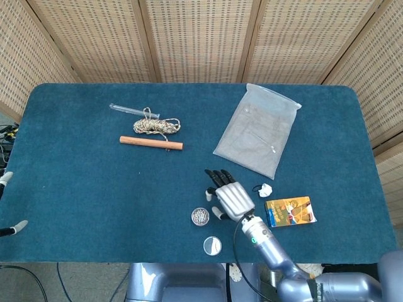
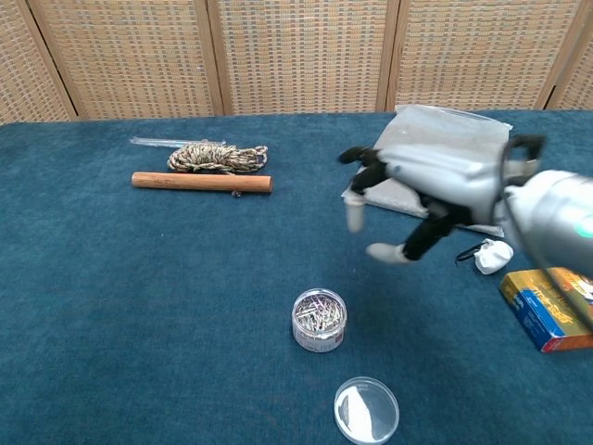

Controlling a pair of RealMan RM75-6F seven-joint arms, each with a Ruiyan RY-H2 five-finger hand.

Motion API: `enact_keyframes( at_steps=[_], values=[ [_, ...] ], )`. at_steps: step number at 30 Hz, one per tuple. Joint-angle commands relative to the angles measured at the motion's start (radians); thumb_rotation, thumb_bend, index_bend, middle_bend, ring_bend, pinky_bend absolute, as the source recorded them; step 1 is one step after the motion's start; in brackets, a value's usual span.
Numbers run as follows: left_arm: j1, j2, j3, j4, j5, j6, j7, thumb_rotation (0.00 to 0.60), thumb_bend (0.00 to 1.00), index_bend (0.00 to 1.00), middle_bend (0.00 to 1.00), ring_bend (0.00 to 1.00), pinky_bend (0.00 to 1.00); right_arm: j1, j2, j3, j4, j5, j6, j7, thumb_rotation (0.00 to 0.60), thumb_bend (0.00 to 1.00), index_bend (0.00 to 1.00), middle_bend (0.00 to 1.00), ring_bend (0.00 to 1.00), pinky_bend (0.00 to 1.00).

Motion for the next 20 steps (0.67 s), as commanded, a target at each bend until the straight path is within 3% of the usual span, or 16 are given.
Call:
enact_keyframes(
  at_steps=[1, 3, 6, 8, 13, 20],
  values=[
    [0.002, -0.001, 0.001, 0.002, 0.004, 0.004, -0.003, 0.600, 0.00, 0.00, 0.00, 0.00, 0.00, -0.090, 0.136, -0.071, 0.003, -0.139, 0.086, 0.086, 0.600, 0.12, 0.35, 0.00, 0.00, 0.02],
    [0.004, -0.001, 0.002, 0.004, 0.009, 0.009, -0.005, 0.600, 0.00, 0.00, 0.00, 0.00, 0.00, -0.126, 0.174, -0.097, 0.050, -0.201, 0.125, 0.136, 0.600, 0.01, 0.21, 0.00, 0.00, 0.02],
    [0.009, -0.002, 0.006, 0.003, 0.023, 0.020, -0.009, 0.600, 0.00, 0.00, 0.00, 0.00, 0.00, -0.211, 0.231, -0.135, 0.164, -0.263, 0.214, 0.256, 0.600, 0.00, 0.06, 0.00, 0.00, 0.00],
    [0.013, -0.001, 0.009, 0.001, 0.032, 0.028, -0.009, 0.600, 0.00, 0.00, 0.00, 0.00, 0.00, -0.255, 0.251, -0.150, 0.215, -0.275, 0.250, 0.319, 0.600, 0.00, 0.02, 0.00, 0.00, 0.00],
    [0.025, -0.005, 0.019, -0.003, 0.058, 0.053, 0.001, 0.600, 0.00, 0.00, 0.00, 0.00, 0.00, -0.369, 0.289, -0.184, 0.304, -0.282, 0.334, 0.414, 0.600, 0.00, 0.00, 0.00, 0.00, 0.00],
    [0.042, -0.007, 0.027, -0.007, 0.077, 0.082, 0.006, 0.600, 0.00, 0.00, 0.00, 0.00, 0.00, -0.466, 0.299, -0.185, 0.351, -0.300, 0.424, 0.429, 0.600, 0.00, 0.00, 0.00, 0.00, 0.00]
  ],
)
